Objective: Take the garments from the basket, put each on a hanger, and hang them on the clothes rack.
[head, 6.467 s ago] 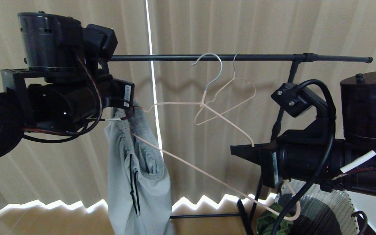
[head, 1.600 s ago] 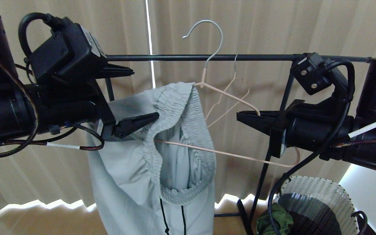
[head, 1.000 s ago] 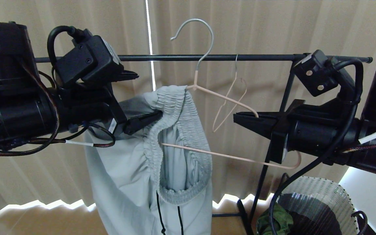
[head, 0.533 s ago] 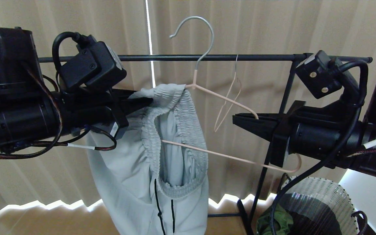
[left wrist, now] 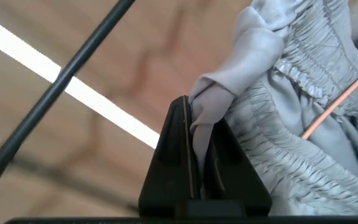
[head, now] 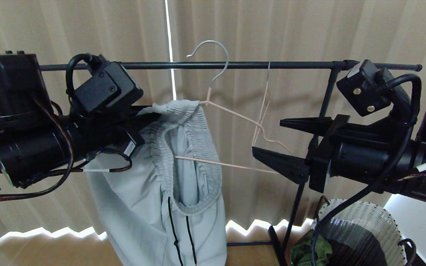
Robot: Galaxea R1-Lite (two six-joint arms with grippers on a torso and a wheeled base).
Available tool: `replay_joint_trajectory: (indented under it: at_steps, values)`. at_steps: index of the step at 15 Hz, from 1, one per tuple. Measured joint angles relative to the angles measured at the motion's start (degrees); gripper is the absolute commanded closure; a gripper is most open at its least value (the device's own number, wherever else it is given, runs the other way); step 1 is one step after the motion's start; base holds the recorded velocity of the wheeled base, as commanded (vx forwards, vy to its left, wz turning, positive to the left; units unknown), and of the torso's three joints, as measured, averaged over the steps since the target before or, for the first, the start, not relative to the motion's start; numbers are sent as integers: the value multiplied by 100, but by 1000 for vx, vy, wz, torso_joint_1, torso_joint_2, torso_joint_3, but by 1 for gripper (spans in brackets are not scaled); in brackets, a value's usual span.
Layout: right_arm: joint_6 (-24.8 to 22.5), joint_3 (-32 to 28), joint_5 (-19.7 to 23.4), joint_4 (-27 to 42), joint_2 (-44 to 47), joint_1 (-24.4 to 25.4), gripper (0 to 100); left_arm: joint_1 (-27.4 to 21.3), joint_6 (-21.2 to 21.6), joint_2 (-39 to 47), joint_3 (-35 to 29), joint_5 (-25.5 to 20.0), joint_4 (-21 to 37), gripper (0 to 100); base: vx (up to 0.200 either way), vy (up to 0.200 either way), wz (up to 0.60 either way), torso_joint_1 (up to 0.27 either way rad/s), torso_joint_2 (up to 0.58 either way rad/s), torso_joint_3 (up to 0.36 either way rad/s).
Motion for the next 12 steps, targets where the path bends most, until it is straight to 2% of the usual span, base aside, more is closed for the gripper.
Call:
replay_joint_trajectory:
  at_steps: [1,3,5,7,10,12]
  values:
    - [-227,55,-35,-26,-11,-130,0,2,-30,0,39,260,-10,100,0,0,0,0,0,0]
    - [-340,215,-191,-33,-28,-251,0,-9,-190,-6,72,697,13,100,0,0,0,0,0,0]
    - [-354,488,-358,-28,-33,-276,0,-41,-769,-13,66,1203,169,100,0,0,0,0,0,0]
    - [-351,631,-369,-28,-24,-254,0,-66,-1268,-52,-50,1289,560,100,0,0,0,0,0,0]
    - [-310,645,-349,-46,52,-102,0,-372,-2573,-151,-397,1282,1002,100,0,0,0,0,0,0]
    - [-246,610,-349,-61,138,40,0,-610,-2823,-215,-575,1231,1028,100,0,0,0,0,0,0]
